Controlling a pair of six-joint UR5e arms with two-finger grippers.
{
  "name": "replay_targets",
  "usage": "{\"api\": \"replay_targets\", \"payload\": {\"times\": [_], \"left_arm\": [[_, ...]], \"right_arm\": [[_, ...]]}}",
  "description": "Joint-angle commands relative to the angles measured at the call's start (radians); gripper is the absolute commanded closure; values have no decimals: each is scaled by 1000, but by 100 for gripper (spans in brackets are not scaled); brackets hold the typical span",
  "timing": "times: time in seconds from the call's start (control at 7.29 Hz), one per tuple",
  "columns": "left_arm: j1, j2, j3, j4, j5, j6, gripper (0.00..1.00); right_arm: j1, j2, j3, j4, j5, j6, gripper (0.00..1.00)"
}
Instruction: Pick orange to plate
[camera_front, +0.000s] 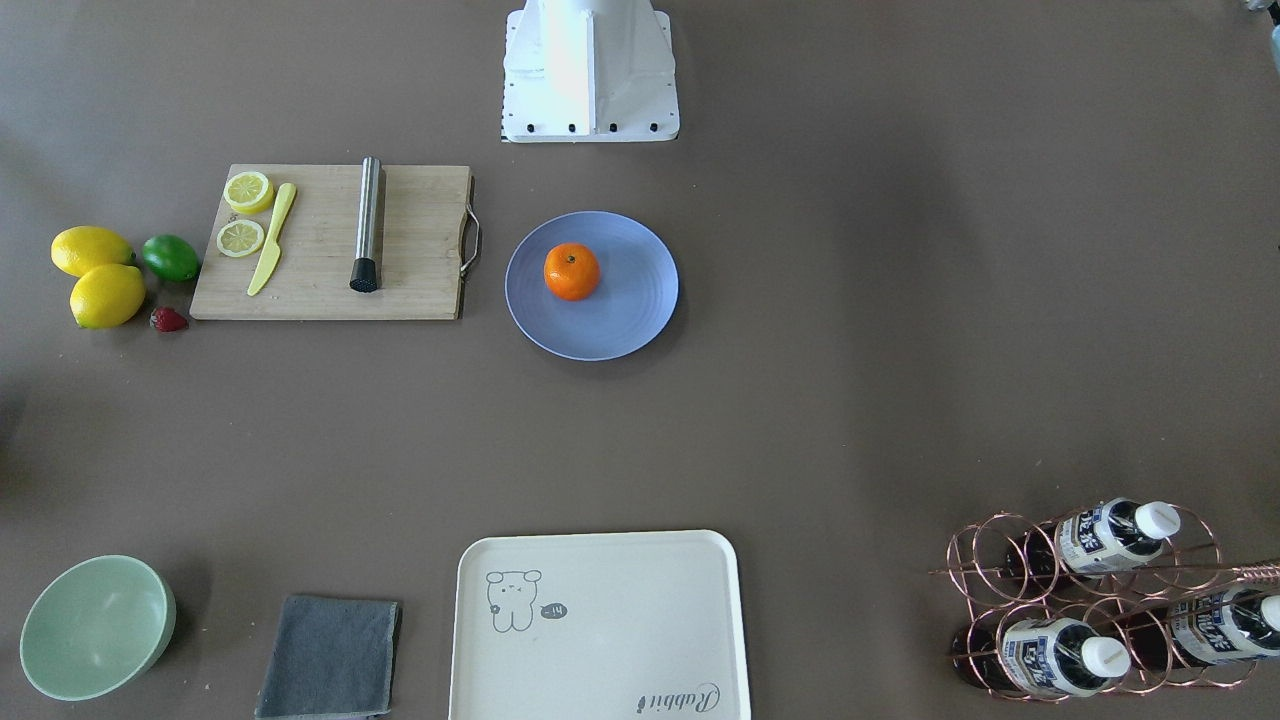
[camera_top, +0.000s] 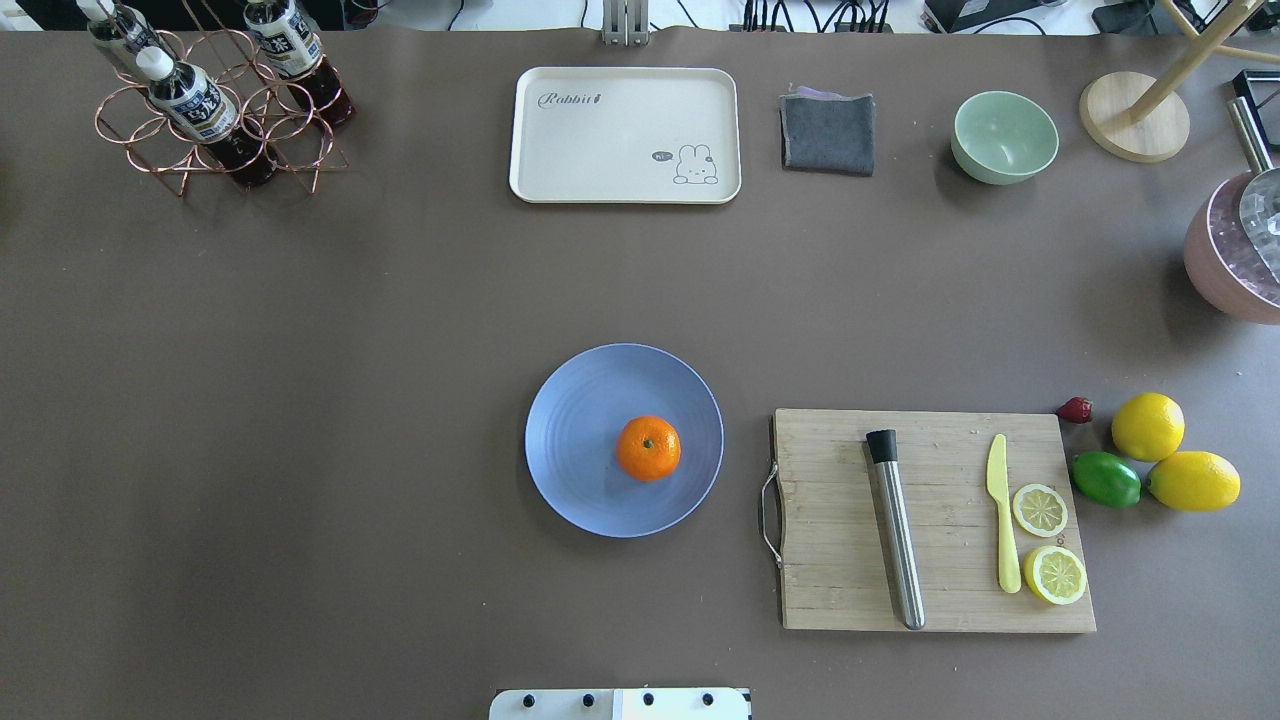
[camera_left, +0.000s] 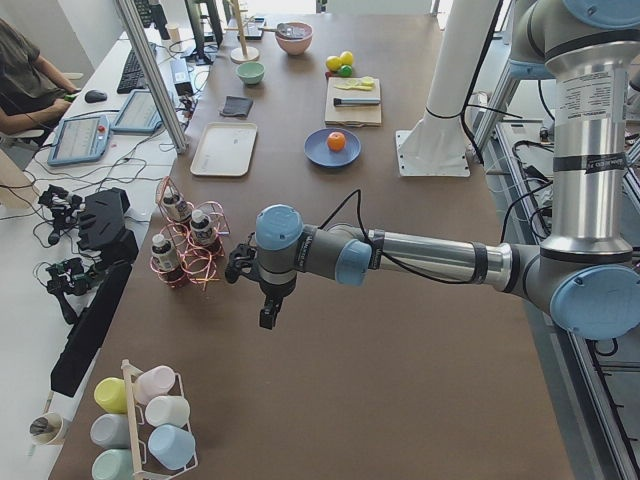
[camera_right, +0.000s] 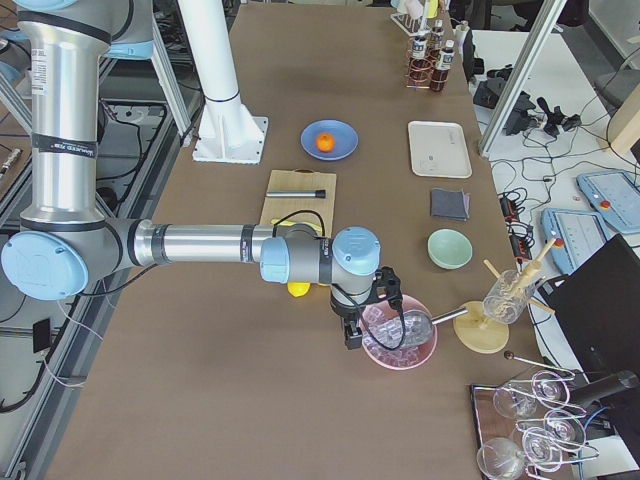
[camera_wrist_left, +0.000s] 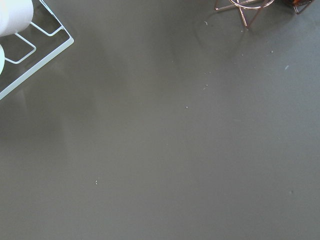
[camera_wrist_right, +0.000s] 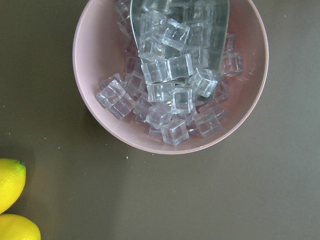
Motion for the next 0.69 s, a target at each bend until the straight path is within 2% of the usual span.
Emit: {"api": "replay_targets", "payload": {"times": [0.0,0.55], "left_arm": [[-1,9,17,-1,-1,2,3],[-1,9,28,-4,-1,2,3]], "right_arm": [[1,-7,0,1,2,0,0],[-1,-8,0,1,2,0,0]]}}
